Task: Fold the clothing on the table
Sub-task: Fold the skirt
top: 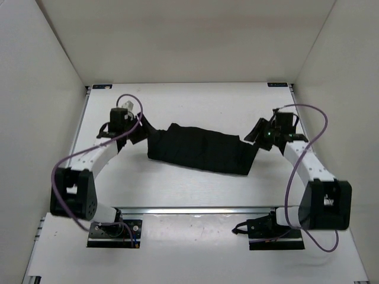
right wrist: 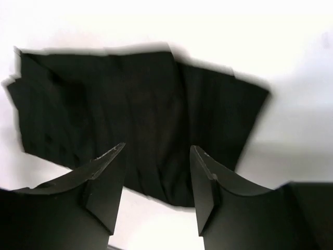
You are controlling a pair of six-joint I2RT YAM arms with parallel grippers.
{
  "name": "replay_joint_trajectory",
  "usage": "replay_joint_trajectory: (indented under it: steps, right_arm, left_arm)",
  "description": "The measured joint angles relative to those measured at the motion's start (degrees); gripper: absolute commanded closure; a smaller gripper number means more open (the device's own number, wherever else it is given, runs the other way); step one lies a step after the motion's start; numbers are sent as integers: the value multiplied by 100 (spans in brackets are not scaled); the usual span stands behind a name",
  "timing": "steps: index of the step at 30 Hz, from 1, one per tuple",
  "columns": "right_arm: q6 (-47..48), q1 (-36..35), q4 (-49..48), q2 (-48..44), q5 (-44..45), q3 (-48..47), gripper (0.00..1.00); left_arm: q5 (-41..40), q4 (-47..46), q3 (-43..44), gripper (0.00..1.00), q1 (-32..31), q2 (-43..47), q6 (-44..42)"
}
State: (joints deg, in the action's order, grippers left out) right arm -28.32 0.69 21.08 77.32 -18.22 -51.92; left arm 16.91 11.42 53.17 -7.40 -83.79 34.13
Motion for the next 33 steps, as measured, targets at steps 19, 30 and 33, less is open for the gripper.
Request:
replay_joint_trajectory:
  steps: [19, 30, 33]
  right_arm:
    - [-1825, -435, -1158, -2966, 892, 3860, 50]
    - [-2706, -398, -2693, -3110, 787, 4721, 82]
    - [-2756, -391, -2730, -2970, 774, 4754, 100]
  left_arm:
    - [-1683, -1040, -2667, 30, -831, 988, 800]
    - [-2070, -2124, -2728, 100, -973, 468, 1320]
    - [-2114, -2264, -2745, 100, -1025, 387, 1349]
